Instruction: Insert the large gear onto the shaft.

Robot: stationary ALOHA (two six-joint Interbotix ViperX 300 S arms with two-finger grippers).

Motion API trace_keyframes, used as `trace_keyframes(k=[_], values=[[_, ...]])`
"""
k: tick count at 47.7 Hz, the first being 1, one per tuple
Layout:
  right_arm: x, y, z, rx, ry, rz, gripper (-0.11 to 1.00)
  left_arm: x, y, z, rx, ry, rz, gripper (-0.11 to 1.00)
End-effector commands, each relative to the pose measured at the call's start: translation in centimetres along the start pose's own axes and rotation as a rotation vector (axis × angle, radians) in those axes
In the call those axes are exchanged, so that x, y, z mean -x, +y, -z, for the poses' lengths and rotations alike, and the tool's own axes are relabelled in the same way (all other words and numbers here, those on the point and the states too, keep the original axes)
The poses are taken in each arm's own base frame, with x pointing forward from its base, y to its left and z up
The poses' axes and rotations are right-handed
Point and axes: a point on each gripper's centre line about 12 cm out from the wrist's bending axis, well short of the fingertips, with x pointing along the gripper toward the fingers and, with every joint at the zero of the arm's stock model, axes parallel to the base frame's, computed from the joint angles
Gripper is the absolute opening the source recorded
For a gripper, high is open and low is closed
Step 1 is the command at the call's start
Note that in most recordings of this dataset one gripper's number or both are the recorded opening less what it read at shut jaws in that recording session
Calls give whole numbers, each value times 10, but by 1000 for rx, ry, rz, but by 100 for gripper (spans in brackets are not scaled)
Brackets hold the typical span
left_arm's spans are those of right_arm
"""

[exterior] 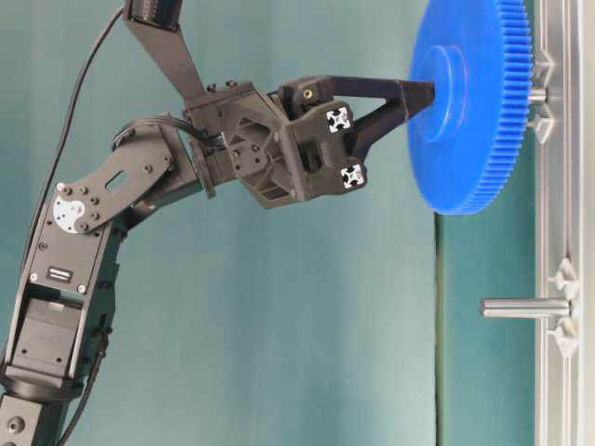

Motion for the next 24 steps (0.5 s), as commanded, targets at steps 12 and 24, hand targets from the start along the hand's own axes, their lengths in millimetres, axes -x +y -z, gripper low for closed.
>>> trace_keyframes(k=[12, 24], values=[[0, 1, -6, -10, -13, -3, 14, 20, 9, -13, 9, -60, -30, -1], [0, 1, -6, -10, -13, -3, 14, 40, 14, -22, 7, -98, -48, -1]])
